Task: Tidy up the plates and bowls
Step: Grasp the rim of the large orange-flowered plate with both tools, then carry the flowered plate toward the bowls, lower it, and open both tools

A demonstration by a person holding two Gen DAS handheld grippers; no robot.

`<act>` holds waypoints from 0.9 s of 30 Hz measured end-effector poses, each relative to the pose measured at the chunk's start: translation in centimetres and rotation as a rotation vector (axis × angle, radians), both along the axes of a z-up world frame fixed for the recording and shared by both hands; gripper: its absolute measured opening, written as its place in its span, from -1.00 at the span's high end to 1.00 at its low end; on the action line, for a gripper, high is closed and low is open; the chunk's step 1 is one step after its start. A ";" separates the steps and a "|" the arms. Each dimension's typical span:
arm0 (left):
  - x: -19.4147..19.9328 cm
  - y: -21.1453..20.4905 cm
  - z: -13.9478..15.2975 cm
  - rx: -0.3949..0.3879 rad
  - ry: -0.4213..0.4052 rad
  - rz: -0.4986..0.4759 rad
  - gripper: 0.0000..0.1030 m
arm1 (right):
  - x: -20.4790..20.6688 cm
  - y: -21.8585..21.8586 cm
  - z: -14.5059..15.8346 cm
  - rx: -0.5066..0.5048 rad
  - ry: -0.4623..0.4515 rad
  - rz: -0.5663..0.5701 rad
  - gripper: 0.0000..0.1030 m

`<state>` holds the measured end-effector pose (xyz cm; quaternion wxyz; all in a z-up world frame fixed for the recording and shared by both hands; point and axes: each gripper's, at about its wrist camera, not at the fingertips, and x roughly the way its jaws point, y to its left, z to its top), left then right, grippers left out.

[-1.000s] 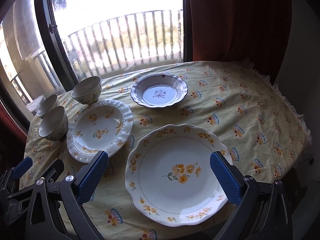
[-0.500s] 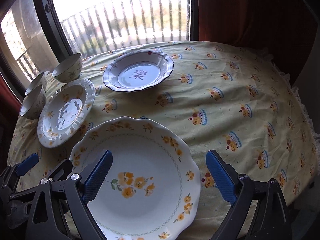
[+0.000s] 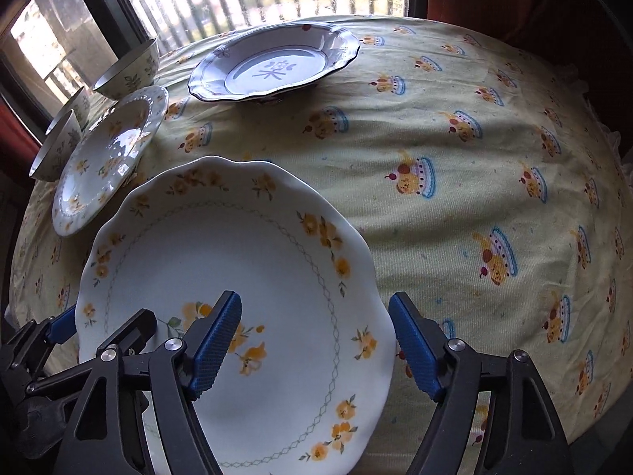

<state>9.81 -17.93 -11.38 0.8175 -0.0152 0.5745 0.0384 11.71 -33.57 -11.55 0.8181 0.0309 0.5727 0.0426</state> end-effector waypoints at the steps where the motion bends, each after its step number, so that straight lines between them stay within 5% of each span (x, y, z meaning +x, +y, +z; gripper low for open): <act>1: 0.0 0.0 0.0 -0.003 0.000 0.003 -0.43 | 0.1 -0.2 -0.2 0.008 0.006 -0.005 -0.48; 6: 0.3 0.1 -0.3 -0.009 0.002 0.002 -0.44 | 0.3 0.1 -0.5 0.001 0.009 0.005 -0.33; 27: 0.7 2.2 1.3 -0.033 -0.015 -0.145 -0.42 | -0.9 1.4 1.0 -0.044 0.024 -0.126 -0.34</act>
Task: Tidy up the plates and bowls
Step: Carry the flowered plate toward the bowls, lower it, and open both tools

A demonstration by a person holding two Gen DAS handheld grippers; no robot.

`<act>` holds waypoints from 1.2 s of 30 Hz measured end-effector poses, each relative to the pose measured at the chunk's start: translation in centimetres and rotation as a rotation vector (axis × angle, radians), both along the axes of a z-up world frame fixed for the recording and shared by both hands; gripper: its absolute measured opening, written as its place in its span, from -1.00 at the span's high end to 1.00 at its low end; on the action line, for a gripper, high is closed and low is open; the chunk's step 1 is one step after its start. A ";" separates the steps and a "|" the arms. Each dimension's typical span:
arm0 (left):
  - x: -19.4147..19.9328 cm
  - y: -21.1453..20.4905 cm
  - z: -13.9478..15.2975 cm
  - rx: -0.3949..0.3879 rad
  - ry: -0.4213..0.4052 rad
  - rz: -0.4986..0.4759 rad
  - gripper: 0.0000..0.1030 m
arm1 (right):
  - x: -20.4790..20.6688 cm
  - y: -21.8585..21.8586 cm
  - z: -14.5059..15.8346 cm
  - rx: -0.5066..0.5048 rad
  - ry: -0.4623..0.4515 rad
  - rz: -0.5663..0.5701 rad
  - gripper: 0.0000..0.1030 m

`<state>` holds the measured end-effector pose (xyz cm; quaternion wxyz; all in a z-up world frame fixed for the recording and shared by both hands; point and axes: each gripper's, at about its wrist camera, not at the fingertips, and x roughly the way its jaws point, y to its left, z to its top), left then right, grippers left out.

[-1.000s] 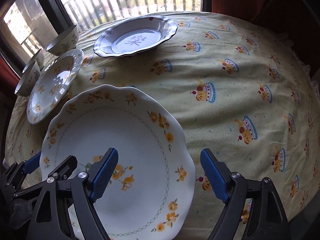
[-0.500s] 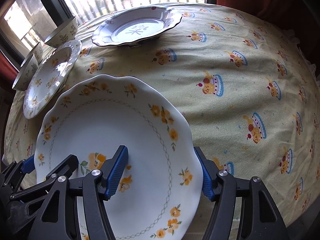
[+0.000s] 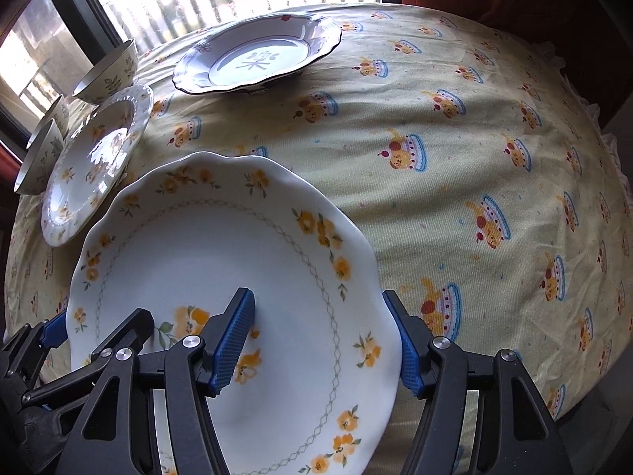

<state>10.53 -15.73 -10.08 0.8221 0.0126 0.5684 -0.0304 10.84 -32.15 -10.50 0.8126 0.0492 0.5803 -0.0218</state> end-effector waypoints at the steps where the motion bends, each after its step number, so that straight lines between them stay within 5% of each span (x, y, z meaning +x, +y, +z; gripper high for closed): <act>1: 0.0 0.4 0.2 -0.005 0.000 -0.014 -0.42 | -0.2 0.3 0.2 -0.007 -0.002 -0.015 -0.34; 20: -0.6 13.8 2.7 -0.083 -0.054 -0.040 -0.42 | -2.2 13.3 3.4 -0.050 -0.047 -0.066 -0.34; 36: 0.8 25.7 1.4 -0.065 -0.048 -0.009 -0.42 | -1.1 25.7 1.9 -0.027 -0.045 -0.042 -0.34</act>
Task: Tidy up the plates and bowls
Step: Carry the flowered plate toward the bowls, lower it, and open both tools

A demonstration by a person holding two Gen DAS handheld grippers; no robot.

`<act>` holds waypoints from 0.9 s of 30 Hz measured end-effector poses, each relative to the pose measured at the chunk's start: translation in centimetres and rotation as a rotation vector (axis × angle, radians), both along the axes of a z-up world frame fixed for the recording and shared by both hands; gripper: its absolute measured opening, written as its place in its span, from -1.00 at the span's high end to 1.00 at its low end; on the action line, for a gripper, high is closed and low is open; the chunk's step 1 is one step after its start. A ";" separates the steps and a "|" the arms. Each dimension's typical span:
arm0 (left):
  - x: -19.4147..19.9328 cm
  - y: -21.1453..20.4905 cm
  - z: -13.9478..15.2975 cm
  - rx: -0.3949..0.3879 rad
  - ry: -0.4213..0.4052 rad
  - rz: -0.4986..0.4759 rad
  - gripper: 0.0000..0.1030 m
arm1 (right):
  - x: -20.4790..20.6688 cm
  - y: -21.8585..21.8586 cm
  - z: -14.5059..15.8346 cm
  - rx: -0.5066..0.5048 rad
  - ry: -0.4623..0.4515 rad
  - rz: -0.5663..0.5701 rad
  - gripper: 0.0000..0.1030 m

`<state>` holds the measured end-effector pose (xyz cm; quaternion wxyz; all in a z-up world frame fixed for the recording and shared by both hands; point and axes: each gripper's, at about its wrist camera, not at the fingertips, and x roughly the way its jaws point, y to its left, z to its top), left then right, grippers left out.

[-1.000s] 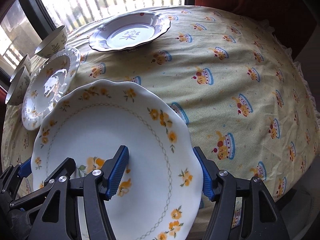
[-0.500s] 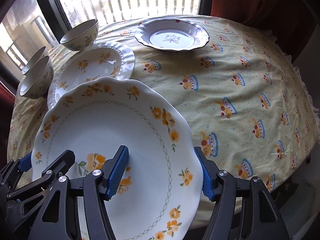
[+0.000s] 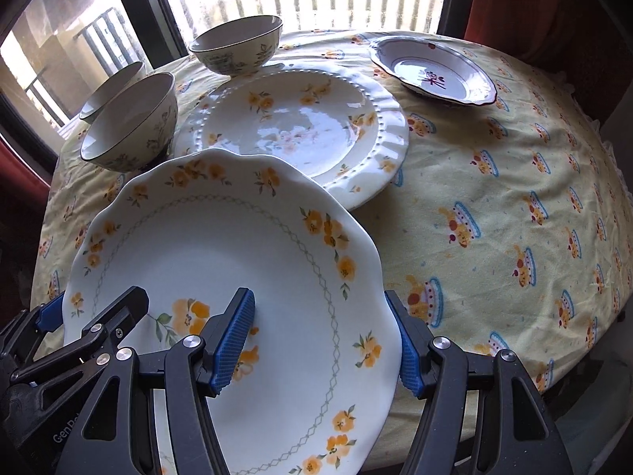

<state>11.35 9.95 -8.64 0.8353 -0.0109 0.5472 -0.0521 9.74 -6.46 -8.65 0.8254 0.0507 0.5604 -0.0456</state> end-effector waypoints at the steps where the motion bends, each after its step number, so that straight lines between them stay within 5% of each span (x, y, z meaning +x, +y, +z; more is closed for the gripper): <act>1: 0.1 0.5 -0.1 0.002 0.003 0.005 -0.42 | 0.2 0.6 -0.2 0.004 0.004 0.003 -0.34; 14: 1.1 6.1 -2.8 0.016 0.084 0.090 -0.42 | 2.5 7.3 -2.2 0.005 0.059 0.115 -0.33; 27: 1.1 6.8 -3.2 0.045 0.075 0.122 -0.49 | 3.4 8.0 -3.6 0.020 0.097 0.130 -0.34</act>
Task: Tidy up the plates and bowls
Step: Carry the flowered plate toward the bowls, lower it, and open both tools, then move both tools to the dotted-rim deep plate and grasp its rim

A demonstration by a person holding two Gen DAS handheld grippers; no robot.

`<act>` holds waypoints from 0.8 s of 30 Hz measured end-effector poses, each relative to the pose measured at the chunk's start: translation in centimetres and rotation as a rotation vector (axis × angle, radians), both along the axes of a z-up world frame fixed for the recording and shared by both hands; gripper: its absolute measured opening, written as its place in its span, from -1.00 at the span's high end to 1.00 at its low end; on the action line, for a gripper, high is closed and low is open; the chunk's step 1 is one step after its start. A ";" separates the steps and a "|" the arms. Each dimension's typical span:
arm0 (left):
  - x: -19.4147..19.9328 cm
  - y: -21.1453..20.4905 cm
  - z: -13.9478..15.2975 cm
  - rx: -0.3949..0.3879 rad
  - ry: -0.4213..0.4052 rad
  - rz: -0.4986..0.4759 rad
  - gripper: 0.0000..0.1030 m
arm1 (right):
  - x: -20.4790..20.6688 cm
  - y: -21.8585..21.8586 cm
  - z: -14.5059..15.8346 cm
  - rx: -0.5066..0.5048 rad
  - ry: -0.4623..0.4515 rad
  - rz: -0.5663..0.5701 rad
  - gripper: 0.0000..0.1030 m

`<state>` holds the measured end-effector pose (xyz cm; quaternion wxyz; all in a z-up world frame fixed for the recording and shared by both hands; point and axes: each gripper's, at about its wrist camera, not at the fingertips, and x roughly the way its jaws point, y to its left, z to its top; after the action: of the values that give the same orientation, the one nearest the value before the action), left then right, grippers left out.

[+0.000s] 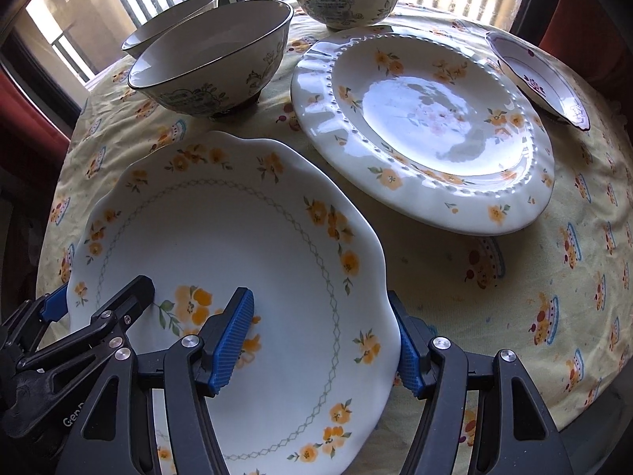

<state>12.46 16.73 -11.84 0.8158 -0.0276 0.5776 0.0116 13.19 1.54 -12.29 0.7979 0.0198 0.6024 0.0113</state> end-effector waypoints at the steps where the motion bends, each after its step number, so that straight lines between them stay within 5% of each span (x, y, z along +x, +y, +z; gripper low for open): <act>1: 0.0 0.1 0.1 0.010 0.007 0.012 -0.51 | -0.1 0.0 0.1 -0.010 -0.004 0.003 -0.34; 9: -0.5 0.3 2.9 0.035 -0.004 0.020 -0.77 | -0.8 -0.3 3.0 -0.028 -0.057 0.032 -0.66; 24: 0.4 -3.9 6.6 -0.021 -0.103 -0.034 -0.80 | -0.9 -4.9 8.1 -0.024 -0.135 -0.033 -0.68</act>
<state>12.83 12.87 -5.19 0.8442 -0.0268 0.5353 -0.0095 12.26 -3.35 -4.20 0.8370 0.0194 0.5468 -0.0079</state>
